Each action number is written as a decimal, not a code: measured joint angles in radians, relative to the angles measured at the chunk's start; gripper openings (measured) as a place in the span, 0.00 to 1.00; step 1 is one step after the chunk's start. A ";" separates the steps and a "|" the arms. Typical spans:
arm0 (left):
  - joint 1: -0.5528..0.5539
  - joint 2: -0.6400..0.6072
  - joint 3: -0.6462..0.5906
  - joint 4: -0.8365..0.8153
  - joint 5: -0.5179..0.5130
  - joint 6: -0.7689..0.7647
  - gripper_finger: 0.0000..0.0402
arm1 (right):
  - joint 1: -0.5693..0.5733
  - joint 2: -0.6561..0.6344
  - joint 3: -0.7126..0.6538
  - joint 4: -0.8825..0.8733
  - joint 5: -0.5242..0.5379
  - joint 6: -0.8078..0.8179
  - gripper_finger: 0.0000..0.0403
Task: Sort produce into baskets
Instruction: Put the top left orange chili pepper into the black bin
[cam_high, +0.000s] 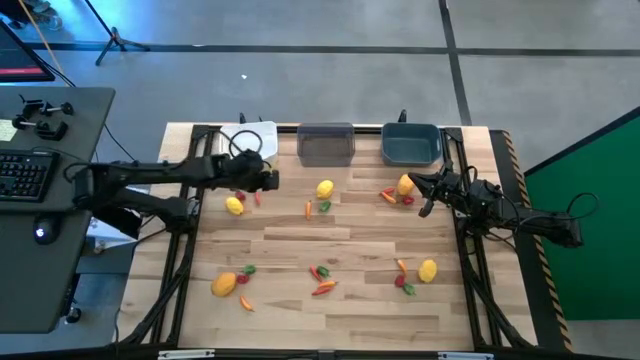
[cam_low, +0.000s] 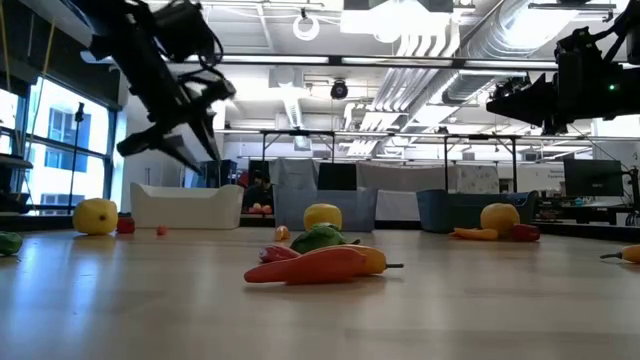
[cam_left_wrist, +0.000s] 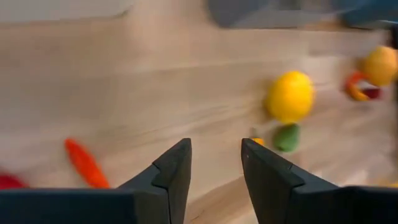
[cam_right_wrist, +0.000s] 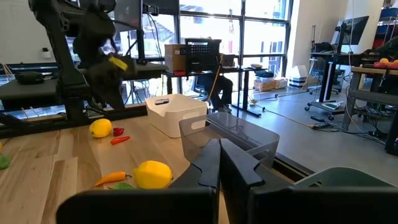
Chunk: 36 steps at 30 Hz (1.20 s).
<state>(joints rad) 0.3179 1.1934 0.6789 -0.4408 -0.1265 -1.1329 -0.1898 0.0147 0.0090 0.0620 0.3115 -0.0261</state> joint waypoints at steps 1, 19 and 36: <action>0.000 0.022 0.013 -0.033 -0.001 -0.032 0.33 | 0.000 0.000 0.000 0.000 0.000 0.000 0.00; -0.007 0.315 0.137 -0.292 0.077 -0.240 0.33 | 0.000 0.000 0.000 0.000 0.000 0.000 0.00; -0.002 0.429 0.139 -0.328 0.040 -0.179 0.28 | 0.000 0.000 0.000 0.000 0.000 0.000 0.00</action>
<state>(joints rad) 0.3157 1.6220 0.8179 -0.7684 -0.0864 -1.3115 -0.1894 0.0147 0.0093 0.0616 0.3115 -0.0261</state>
